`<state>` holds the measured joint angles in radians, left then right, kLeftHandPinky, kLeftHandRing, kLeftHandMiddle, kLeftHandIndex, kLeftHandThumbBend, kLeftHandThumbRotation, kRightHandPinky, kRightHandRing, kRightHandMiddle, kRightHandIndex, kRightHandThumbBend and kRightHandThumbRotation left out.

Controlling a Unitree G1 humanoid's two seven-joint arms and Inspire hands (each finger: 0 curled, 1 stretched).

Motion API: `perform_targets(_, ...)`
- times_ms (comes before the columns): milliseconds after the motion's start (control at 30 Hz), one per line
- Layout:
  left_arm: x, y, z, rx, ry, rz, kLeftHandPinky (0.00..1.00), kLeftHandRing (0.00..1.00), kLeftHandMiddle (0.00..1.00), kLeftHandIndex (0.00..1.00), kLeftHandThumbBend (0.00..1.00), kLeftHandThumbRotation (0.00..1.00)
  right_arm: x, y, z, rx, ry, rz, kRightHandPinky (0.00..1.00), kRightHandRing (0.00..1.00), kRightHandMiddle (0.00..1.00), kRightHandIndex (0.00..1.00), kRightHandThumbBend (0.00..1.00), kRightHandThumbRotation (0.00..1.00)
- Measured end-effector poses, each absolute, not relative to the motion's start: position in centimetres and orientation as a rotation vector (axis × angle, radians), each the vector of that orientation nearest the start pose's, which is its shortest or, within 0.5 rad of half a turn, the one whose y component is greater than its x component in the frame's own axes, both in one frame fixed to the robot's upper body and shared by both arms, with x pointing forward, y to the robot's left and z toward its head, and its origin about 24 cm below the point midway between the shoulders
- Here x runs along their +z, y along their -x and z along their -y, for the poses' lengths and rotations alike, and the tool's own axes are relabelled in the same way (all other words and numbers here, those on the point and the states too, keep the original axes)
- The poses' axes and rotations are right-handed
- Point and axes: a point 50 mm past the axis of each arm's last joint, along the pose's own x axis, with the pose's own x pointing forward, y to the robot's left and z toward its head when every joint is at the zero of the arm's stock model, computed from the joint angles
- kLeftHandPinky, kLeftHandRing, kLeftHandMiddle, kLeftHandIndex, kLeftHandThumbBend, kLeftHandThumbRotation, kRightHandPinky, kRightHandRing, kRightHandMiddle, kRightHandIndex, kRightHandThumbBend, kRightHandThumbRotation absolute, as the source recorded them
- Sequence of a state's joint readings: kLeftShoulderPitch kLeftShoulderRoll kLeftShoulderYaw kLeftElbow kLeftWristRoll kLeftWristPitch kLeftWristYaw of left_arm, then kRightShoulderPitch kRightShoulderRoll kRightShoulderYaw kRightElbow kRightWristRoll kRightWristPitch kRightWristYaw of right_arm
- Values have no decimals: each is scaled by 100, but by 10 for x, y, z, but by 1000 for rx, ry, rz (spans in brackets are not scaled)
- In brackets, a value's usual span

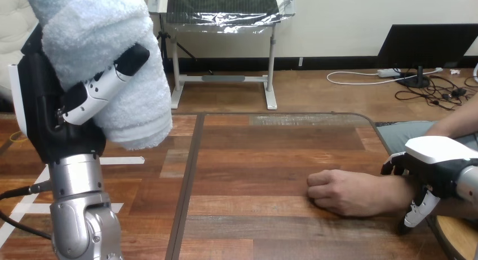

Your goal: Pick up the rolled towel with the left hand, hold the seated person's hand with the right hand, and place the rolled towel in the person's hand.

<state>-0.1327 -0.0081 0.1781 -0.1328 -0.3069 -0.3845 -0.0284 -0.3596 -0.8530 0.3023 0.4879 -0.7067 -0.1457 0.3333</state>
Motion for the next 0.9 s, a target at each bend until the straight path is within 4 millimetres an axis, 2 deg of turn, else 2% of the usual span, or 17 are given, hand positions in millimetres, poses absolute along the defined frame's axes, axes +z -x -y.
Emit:
perform_targets(667, 136, -254, -190, 135, 283, 663, 22, 28, 34, 38, 53, 0, 66, -298, 292, 464, 1584, -372, 59, 76, 80, 80, 100, 19)
perform_targets(900, 136, -254, -190, 134, 282, 664, 22, 28, 34, 38, 53, 0, 66, -298, 292, 467, 1584, -369, 59, 76, 80, 81, 100, 23)
